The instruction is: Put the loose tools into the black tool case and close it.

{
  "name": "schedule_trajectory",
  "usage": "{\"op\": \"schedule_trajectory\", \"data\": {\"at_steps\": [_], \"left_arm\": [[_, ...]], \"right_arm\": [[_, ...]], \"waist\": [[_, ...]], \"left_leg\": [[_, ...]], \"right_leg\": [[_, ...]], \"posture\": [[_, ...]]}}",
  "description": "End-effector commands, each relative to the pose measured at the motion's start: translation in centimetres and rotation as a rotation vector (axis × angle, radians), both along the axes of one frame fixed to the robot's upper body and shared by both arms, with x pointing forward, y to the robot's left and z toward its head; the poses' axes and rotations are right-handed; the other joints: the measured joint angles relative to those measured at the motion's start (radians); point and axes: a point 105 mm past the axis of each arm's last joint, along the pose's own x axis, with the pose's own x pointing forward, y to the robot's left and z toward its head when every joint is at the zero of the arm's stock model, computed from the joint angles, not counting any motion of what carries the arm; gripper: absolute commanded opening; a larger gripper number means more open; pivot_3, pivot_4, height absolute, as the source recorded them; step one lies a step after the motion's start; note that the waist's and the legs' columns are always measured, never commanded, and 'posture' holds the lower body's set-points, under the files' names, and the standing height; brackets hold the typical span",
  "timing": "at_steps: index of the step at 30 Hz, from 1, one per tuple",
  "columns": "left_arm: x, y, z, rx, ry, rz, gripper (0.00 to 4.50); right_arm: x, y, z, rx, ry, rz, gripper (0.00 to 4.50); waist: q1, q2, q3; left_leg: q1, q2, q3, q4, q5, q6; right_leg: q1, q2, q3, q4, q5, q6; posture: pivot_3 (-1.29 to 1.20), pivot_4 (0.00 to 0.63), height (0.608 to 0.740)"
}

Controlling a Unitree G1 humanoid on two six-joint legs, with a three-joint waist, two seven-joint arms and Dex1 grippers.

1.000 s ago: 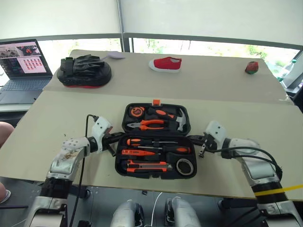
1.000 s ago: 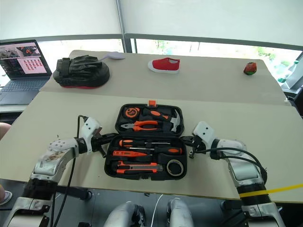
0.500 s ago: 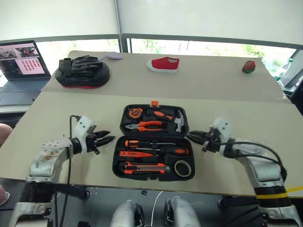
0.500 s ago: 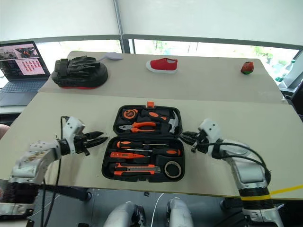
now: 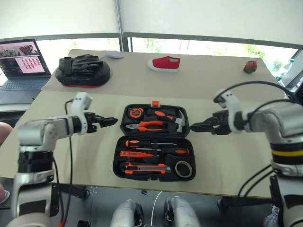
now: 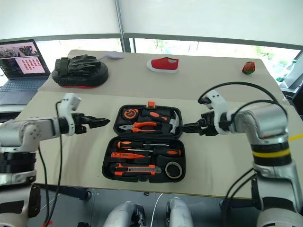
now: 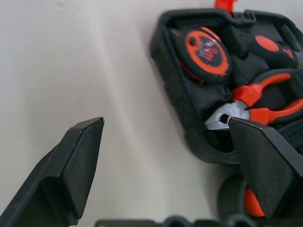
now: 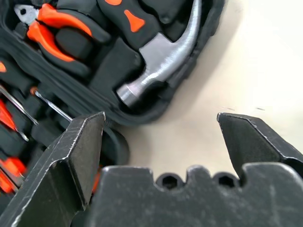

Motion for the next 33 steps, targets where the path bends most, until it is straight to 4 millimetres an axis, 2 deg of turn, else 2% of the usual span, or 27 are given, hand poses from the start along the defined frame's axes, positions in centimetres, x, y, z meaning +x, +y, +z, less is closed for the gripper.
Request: {"op": "schedule_trajectory", "data": {"at_steps": [1, 4, 6, 7, 9, 12, 13, 18, 21, 23, 25, 28, 31, 32, 33], "left_arm": [[1.1, -0.2, 0.3, 0.019, -0.015, 0.010, 4.50], [1.4, -1.5, -0.3, 0.049, 0.019, -0.060, 4.50], [1.9, -1.7, -0.5, 0.045, 0.026, -0.050, 4.50], [2.1, -1.6, -0.5, 0.047, 0.021, -0.038, 4.50], [2.4, -1.5, -0.7, 0.039, 0.020, -0.020, 4.50], [2.5, -1.5, -0.9, 0.032, 0.029, -0.015, 3.82], [2.5, -1.5, -1.0, 0.028, 0.028, -0.012, 3.31], [2.8, -1.6, -0.9, -0.024, 0.034, 0.013, 1.53], [3.3, -1.6, -0.6, -0.080, 0.019, 0.045, 0.46], [3.6, -1.6, -0.1, -0.130, -0.005, 0.065, 0.04], [3.5, -1.6, 0.6, -0.196, -0.038, 0.063, 0.04], [3.5, -1.8, 2.0, -0.291, -0.130, 0.055, 0.04], [2.9, -1.3, 4.0, -0.374, -0.311, 0.032, 0.04], [2.4, -0.8, 4.9, -0.397, -0.429, 0.029, 0.04], [1.7, -0.2, 4.7, -0.379, -0.490, 0.031, 0.04]], "right_arm": [[1.4, -0.3, 0.0, -0.011, 0.000, -0.056, 4.47], [2.7, -0.5, -1.1, -0.062, 0.010, -0.099, 4.47], [2.9, -0.4, -1.8, -0.086, 0.021, -0.096, 3.94], [3.0, -0.2, -1.9, -0.084, 0.025, -0.091, 3.87], [3.2, 0.0, -2.3, -0.068, 0.042, -0.104, 3.09], [3.4, -0.5, -3.0, -0.095, 0.041, -0.129, 2.19], [3.4, -0.8, -3.2, -0.105, 0.045, -0.142, 1.74], [2.9, -0.9, -3.7, -0.090, 0.079, -0.148, 0.11], [3.0, 0.1, -3.1, -0.006, 0.066, -0.133, 0.00], [3.0, 1.3, -2.0, 0.095, 0.027, -0.101, 0.00], [3.0, 2.3, -0.7, 0.172, -0.049, -0.052, 0.00], [3.1, 2.6, 0.5, 0.190, -0.191, -0.012, 0.00], [3.1, 2.5, 2.5, 0.194, -0.437, 0.043, 0.00], [2.8, 2.0, 2.9, 0.137, -0.562, 0.072, 0.00], [2.3, 1.4, 2.9, 0.042, -0.702, 0.118, 0.00]], "waist": [[0.000, 0.000, 0.000], [-0.001, 0.000, 0.000], [-0.001, 0.000, 0.000], [-0.002, 0.000, 0.000], [-0.003, 0.000, 0.000], [-0.005, 0.000, 0.000], [-0.005, 0.000, 0.000], [-0.002, 0.000, 0.000], [-0.001, 0.000, 0.000], [-0.003, 0.000, 0.000], [-0.005, 0.000, 0.000], [-0.012, 0.000, 0.000], [-0.017, -0.001, 0.001], [-0.018, -0.001, 0.001], [-0.018, -0.001, 0.001]], "left_leg": [[0.000, 0.000, 0.000, 0.000, 0.000, 0.000], [0.000, 0.000, 0.001, 0.000, 0.000, -0.001], [0.000, -0.001, 0.002, -0.001, 0.000, -0.001], [0.000, -0.001, 0.002, -0.001, 0.000, -0.001], [0.001, -0.001, 0.003, -0.001, 0.001, -0.001], [0.001, 0.000, 0.004, -0.001, 0.001, -0.001], [0.001, 0.000, 0.004, -0.001, 0.001, -0.001], [0.003, -0.001, 0.004, 0.000, 0.000, -0.004], [0.003, -0.001, 0.004, 0.000, -0.001, -0.007], [0.003, -0.001, 0.004, 0.000, -0.001, -0.007], [0.003, -0.001, 0.004, 0.000, 0.000, -0.008], [0.002, 0.000, 0.005, -0.002, 0.001, -0.007], [0.001, 0.000, 0.006, -0.004, 0.003, -0.006], [0.001, -0.001, 0.006, -0.005, 0.004, -0.006], [0.001, -0.001, 0.007, -0.006, 0.004, -0.007]], "right_leg": [[0.000, 0.000, 0.000, 0.000, 0.000, 0.000], [0.000, 0.000, 0.000, 0.000, 0.000, 0.000], [-0.001, 0.000, 0.000, 0.000, 0.000, 0.000], [-0.001, 0.000, 0.000, 0.000, 0.000, 0.000], [-0.001, 0.000, 0.001, 0.001, 0.000, -0.001], [-0.001, 0.001, 0.002, 0.001, 0.001, -0.001], [-0.001, 0.001, 0.002, 0.001, 0.001, -0.001], [0.001, -0.002, 0.002, 0.001, 0.000, 0.006], [0.001, -0.005, 0.003, 0.001, 0.003, 0.007], [0.001, -0.006, 0.004, 0.001, 0.003, 0.007], [0.001, -0.006, 0.004, 0.001, 0.004, 0.006], [-0.001, -0.004, 0.004, 0.001, 0.005, 0.005], [-0.003, -0.002, 0.005, 0.000, 0.005, 0.004], [-0.003, 0.000, 0.005, 0.000, 0.005, 0.003], [-0.003, 0.000, 0.005, -0.001, 0.006, 0.002]], "posture": [[0.00, 0.150, 0.740], [0.00, 0.150, 0.740], [0.00, 0.150, 0.740], [0.00, 0.150, 0.740], [0.00, 0.150, 0.740], [0.00, 0.150, 0.740], [0.00, 0.150, 0.740], [0.00, 0.150, 0.740], [0.00, 0.150, 0.740], [0.00, 0.150, 0.740], [0.00, 0.150, 0.740], [0.00, 0.150, 0.740], [0.00, 0.150, 0.740], [0.00, 0.150, 0.740], [0.00, 0.150, 0.740]]}}
